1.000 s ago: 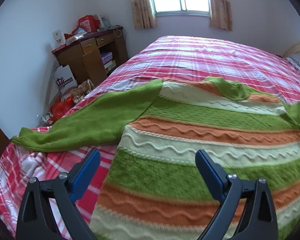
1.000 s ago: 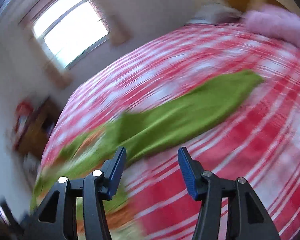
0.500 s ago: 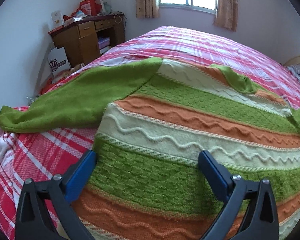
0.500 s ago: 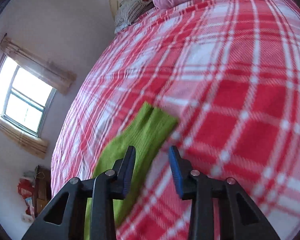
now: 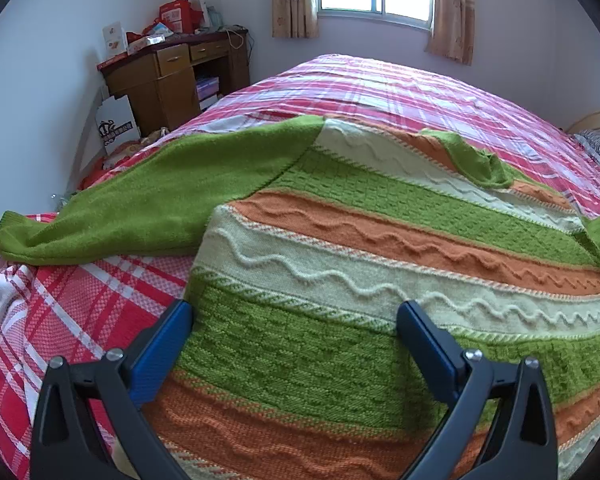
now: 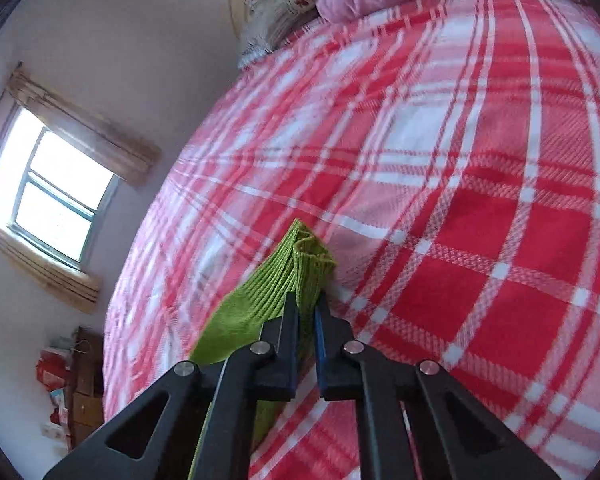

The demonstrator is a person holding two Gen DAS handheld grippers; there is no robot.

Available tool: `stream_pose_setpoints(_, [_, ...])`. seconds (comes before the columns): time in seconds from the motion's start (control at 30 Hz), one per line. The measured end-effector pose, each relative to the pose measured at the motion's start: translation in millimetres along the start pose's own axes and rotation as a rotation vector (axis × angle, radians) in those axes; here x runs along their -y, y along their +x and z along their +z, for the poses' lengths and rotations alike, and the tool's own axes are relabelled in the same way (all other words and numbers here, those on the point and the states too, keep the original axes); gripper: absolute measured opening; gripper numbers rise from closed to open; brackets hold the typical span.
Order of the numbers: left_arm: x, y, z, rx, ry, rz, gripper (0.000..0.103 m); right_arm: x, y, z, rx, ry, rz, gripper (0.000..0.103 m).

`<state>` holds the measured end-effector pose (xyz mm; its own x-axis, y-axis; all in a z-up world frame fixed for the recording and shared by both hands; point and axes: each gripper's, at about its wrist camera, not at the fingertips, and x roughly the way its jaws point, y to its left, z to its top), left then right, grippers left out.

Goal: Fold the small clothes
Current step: 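Grasp the green sleeve cuff with the right tool, then carry the sleeve across the sweater body and open the right tool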

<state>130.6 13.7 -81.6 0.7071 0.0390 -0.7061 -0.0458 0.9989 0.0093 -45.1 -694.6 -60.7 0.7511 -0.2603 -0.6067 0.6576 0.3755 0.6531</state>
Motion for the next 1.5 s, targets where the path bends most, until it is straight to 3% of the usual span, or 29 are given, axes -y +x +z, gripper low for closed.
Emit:
stream_pose_setpoints(0.17, [-2.8,0.6,3.2,0.015,-0.004,-0.009,0.103,-55.0,-36.9,-4.5,0.028,-0.098,0.123,0.006])
stream_pose_setpoints(0.37, [-6.0,0.8,3.1,0.028,-0.007,-0.019,0.103,-178.8,-90.4,-62.2,-0.032,-0.320,0.330,0.006])
stream_pose_setpoints(0.47, [-9.3,-0.2,0.7,0.036,-0.011,-0.032,0.103,-243.5,-101.7,-121.1,-0.113,-0.437,0.423,0.006])
stream_pose_setpoints(0.6, [-11.9,-0.2,0.8,0.045,-0.023,-0.053,0.103,-299.6,-94.2,-201.8,-0.254,-0.525,0.535,0.006])
stream_pose_setpoints(0.77, [-18.9,-1.3,0.0,0.065,-0.056,-0.102,0.103,-356.0,-61.7,-302.3,-0.411,-0.617,0.586,0.006])
stream_pose_setpoints(0.9, [-23.0,-2.1,-0.7,0.073,-0.075,-0.132,0.103,-373.0,-35.1,-358.2,-0.474,-0.653,0.593,0.006])
stream_pose_setpoints(1.07, [-27.9,-3.8,-2.8,0.087,-0.102,-0.171,0.103,-387.1,-7.6,-402.7,-0.553,-0.670,0.608,0.006])
stream_pose_setpoints(1.3, [-32.4,-4.8,-5.1,0.090,-0.118,-0.196,0.103,-410.1,18.8,-436.8,-0.635,-0.670,0.646,0.006])
stream_pose_setpoints(1.5, [-35.7,-4.6,-6.7,0.090,-0.127,-0.209,0.103,-423.5,31.2,-467.0,-0.647,-0.789,0.620,0.006])
